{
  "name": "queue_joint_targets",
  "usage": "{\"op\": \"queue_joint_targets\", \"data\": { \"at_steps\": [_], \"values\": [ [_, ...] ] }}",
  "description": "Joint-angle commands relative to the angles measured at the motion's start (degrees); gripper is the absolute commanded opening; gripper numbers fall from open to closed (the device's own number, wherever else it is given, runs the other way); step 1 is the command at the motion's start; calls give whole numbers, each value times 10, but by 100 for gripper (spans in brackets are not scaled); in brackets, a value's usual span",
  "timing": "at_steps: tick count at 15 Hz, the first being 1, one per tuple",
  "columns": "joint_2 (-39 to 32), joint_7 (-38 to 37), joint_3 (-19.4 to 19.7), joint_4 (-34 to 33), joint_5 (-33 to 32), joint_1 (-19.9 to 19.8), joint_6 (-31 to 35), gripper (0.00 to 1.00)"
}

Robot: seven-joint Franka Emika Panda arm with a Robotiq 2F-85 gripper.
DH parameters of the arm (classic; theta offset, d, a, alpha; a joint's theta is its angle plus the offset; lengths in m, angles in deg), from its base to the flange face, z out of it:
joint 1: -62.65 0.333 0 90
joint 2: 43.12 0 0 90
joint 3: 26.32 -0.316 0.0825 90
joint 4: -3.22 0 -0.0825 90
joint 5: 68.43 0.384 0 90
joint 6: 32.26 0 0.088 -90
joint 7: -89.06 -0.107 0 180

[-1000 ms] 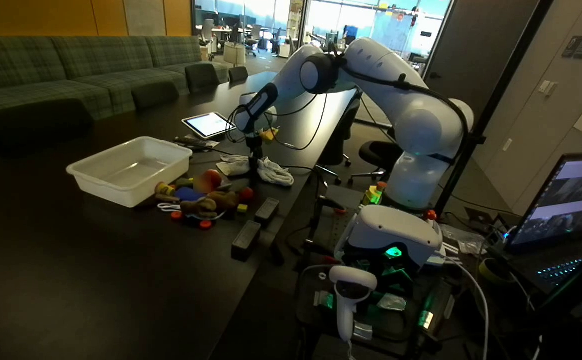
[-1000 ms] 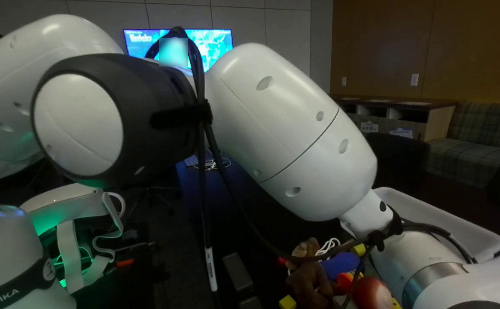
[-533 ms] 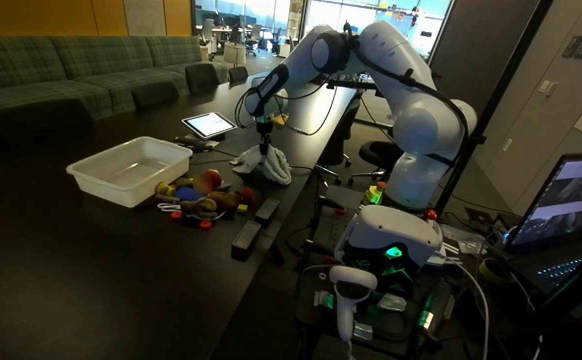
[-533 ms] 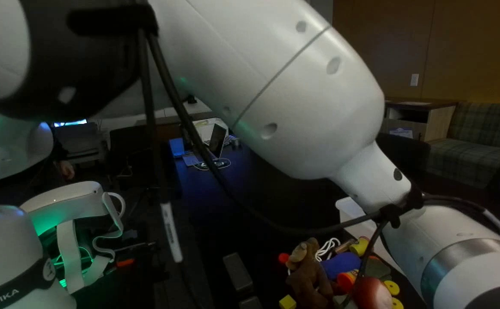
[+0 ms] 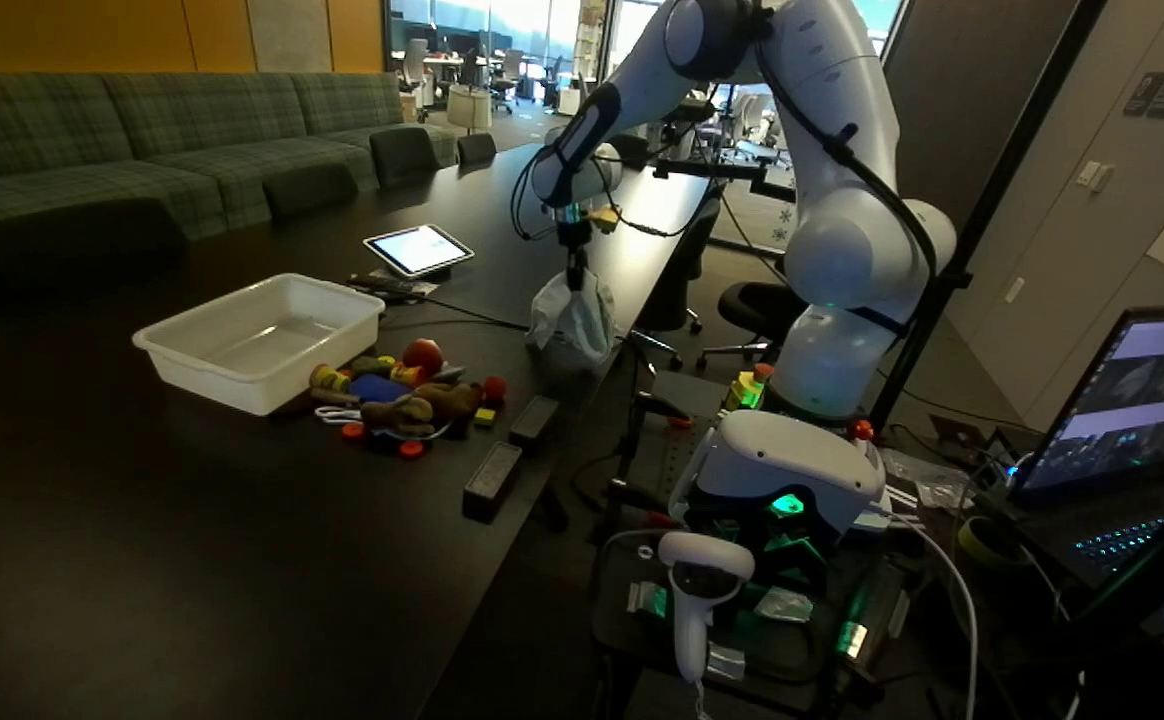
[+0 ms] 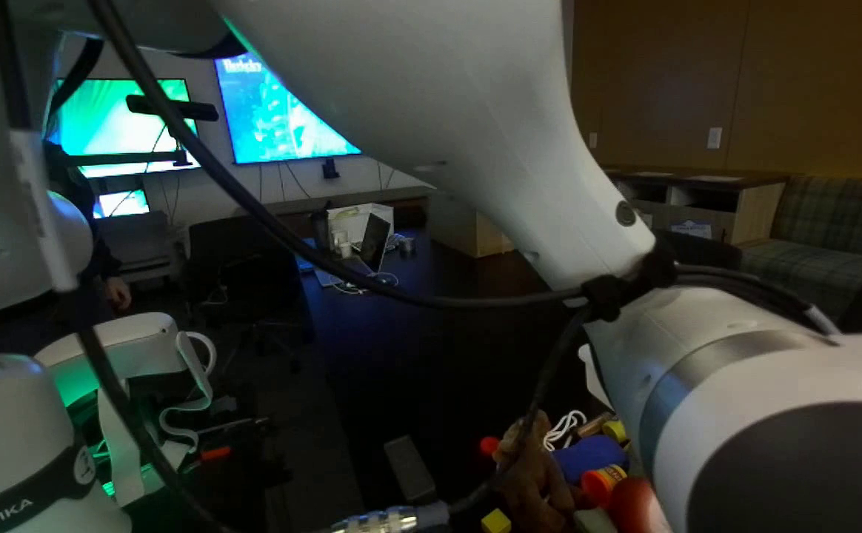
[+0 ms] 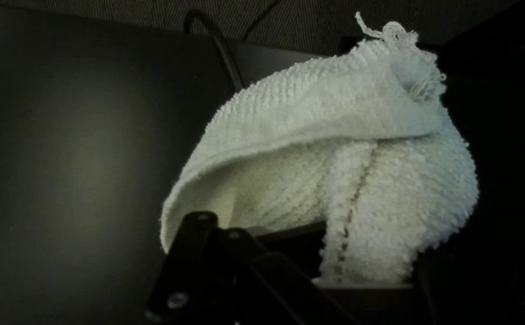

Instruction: Use the towel to push all the objects on the table to the left

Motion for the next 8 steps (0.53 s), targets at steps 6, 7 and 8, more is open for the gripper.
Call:
{"op": "queue_joint_targets", "data": {
  "at_steps": [6,7,8],
  "values": [
    [13,-18,28,144,-69,87,31,1],
    [5,-4,18,148,-66,94,20,2],
    [-4,1,11,155,-66,105,20,2]
  ]
}}
